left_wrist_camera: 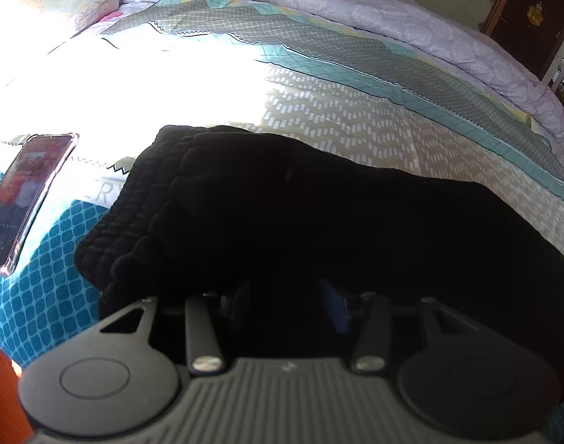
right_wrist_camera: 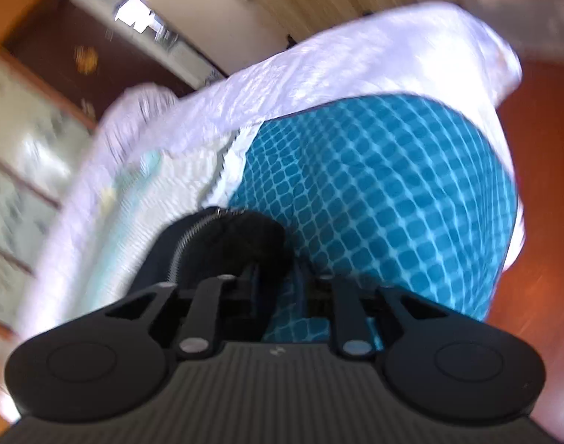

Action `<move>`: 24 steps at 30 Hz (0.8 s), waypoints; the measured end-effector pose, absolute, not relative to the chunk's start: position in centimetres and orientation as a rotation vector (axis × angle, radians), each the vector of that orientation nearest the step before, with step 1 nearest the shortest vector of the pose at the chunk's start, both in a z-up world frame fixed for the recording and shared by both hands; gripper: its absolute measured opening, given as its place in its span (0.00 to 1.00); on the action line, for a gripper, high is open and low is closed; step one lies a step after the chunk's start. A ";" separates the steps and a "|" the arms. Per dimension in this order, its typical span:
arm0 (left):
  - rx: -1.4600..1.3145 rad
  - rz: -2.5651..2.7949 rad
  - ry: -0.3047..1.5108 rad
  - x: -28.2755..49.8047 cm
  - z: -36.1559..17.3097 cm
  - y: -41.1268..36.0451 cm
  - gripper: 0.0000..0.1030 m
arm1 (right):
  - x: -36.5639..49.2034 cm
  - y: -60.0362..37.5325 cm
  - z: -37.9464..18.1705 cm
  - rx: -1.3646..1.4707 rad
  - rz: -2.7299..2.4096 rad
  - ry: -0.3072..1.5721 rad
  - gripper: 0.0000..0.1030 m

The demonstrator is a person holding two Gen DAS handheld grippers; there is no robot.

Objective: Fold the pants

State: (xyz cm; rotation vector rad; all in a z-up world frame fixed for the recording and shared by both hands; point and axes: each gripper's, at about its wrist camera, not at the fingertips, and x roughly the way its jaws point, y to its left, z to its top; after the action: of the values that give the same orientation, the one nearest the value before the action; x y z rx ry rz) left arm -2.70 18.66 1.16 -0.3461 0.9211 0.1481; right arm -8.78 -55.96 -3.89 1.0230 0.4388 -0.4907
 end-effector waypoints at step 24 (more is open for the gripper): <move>-0.302 0.051 0.932 -3.3 1.6 15.1 0.21 | -9.6 -53.1 -1.6 1.107 -0.334 0.359 0.12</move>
State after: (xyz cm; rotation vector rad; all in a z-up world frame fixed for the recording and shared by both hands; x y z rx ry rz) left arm -3.33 15.09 1.58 -0.3016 0.9322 0.0515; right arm -9.65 -53.15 -1.63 1.1071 0.3592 -0.3342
